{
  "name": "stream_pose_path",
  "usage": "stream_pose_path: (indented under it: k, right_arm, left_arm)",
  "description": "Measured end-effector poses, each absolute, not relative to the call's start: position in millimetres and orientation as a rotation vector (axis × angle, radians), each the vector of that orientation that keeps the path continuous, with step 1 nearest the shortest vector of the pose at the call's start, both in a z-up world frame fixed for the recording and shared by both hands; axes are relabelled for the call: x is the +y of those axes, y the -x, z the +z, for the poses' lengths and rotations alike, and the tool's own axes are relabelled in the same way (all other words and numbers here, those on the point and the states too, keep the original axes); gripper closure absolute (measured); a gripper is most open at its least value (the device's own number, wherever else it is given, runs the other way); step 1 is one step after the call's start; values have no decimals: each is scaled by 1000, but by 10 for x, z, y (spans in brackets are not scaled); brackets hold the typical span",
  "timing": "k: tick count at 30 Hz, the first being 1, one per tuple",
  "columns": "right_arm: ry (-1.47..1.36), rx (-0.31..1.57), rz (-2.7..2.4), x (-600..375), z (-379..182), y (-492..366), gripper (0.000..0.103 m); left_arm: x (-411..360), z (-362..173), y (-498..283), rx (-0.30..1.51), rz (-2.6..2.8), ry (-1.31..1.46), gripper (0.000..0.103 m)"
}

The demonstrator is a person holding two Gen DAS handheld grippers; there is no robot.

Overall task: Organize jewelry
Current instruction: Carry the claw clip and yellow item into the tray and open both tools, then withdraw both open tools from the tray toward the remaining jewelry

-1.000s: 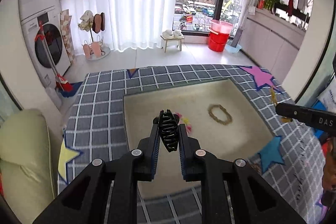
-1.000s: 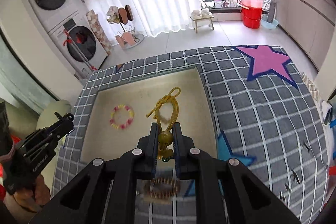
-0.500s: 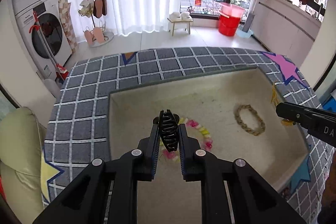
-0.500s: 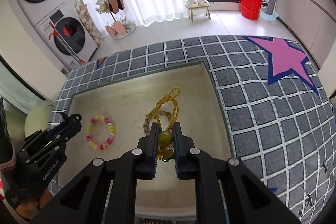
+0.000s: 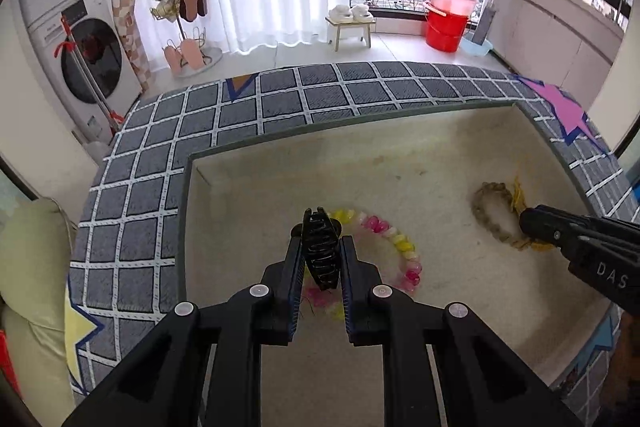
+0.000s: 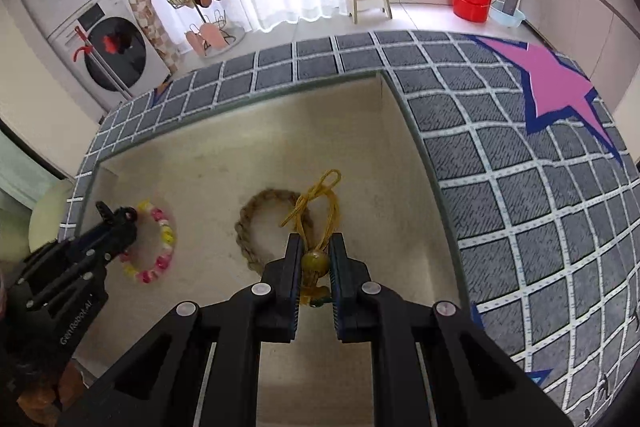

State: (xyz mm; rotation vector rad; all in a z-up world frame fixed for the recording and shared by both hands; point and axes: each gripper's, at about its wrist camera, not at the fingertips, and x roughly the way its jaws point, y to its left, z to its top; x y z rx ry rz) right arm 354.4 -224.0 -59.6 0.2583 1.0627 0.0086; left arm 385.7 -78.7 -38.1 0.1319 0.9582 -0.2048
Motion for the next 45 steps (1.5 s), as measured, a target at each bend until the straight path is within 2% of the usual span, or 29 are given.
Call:
stream_pose_path:
  k: [6, 8, 10, 11, 27, 28, 29, 30, 36, 38, 40, 45]
  right_arm:
    - [-252, 1071, 14, -2213, -584, -3561, 88]
    - [-268, 1071, 22, -2222, -587, -3548, 81]
    - [-292, 1067, 31, -2238, -579, -3535, 55]
    - [-301, 1063, 32, -2245, -568, -3525, 50]
    - [-403, 945, 37, -2357, -146, -3163, 49]
    - [-408, 942, 38, -2361, -133, -3149, 49]
    - [-409, 941, 39, -2358, -114, -3127, 49]
    - [-406, 940, 39, -2348, -96, -3116, 49]
    - [-391, 929, 23, -2371, -13, -3000, 48]
    - [-389, 925, 24, -2367, -2, -2950, 45]
    - [-383, 919, 23, -2359, 14, -2894, 22]
    - [-398, 878, 11, -2376, 87, -2706, 11]
  left_arm:
    - [-828, -385, -3818, 943, -191, -170, 71]
    - [-829, -381, -3802, 941, -190, -168, 71]
    - [-814, -369, -3792, 937, -195, -153, 71]
    - [-810, -363, -3783, 934, -192, -152, 71]
    - [-761, -259, -3747, 909, -191, -131, 69]
    - [-767, -248, -3746, 906, -186, -132, 40]
    - [-760, -219, -3733, 896, -176, -126, 3]
    - [-734, -167, -3703, 861, -170, -111, 0]
    - [-747, -23, -3631, 821, -173, -129, 0]
    - [-736, 16, -3586, 808, -175, -133, 0]
    - [-738, 42, -3524, 799, -175, -139, 0]
    - [-685, 146, -3341, 780, -176, -147, 0]
